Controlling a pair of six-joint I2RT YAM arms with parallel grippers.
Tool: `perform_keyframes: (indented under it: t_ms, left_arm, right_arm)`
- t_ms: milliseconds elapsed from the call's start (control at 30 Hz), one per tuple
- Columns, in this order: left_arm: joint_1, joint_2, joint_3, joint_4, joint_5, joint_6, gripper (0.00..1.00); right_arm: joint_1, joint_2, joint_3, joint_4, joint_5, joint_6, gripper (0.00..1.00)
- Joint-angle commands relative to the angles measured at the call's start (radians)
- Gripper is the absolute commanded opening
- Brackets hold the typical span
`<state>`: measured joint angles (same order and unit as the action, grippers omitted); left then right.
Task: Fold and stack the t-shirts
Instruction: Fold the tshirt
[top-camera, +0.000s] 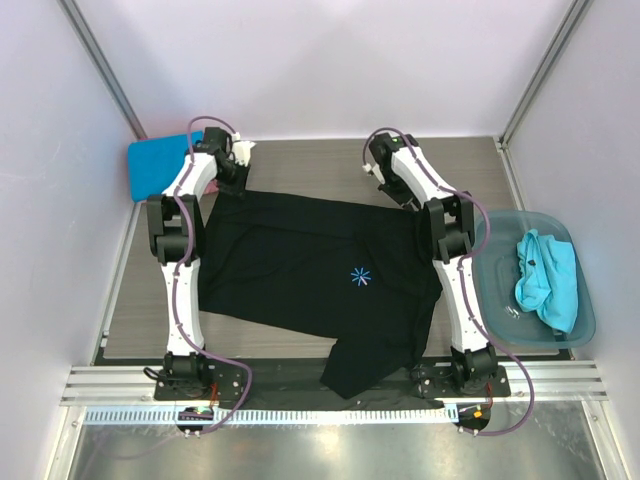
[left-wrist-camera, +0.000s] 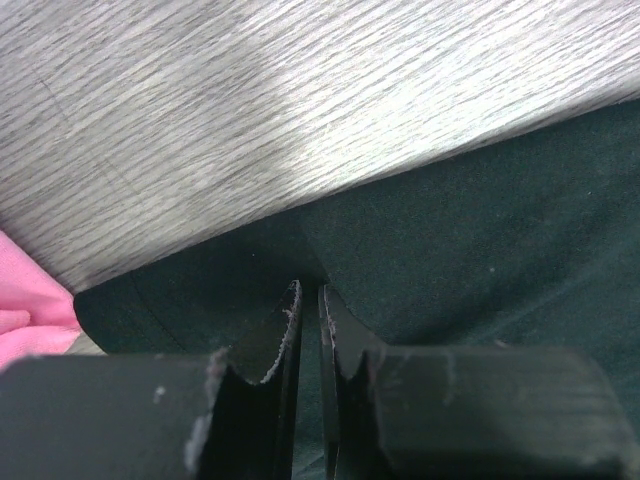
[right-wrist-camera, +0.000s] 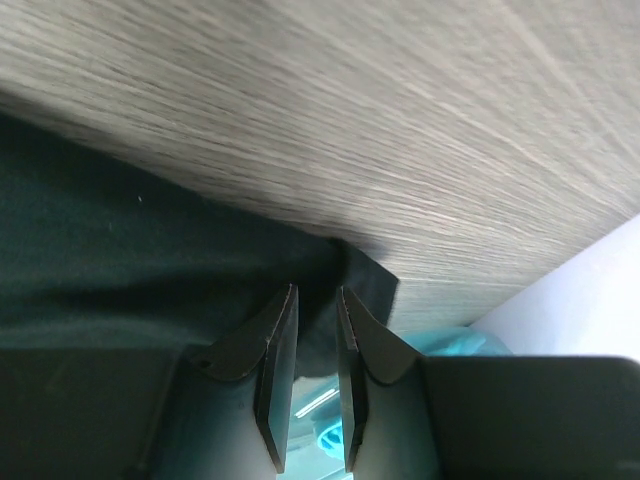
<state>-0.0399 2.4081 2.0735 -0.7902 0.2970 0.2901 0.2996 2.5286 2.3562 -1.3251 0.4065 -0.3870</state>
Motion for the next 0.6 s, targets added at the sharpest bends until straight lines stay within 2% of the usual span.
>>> perform_keyframes:
  t_ms: [0,467,567]
  left_arm:
    - [0.000,0.008,-0.010,0.022,0.019,-0.012,0.12]
    - [0.000,0.009,-0.018,0.028,0.022,-0.014,0.12]
    - [0.000,0.011,-0.021,0.032,0.025,-0.019,0.12]
  right_arm:
    - [0.009,-0.007,-0.014,-0.155,0.011,0.005,0.27]
    - [0.006,-0.017,-0.038,-0.140,0.106,0.005,0.25]
    - [0.007,-0.019,-0.048,-0.141,0.107,0.010,0.15]
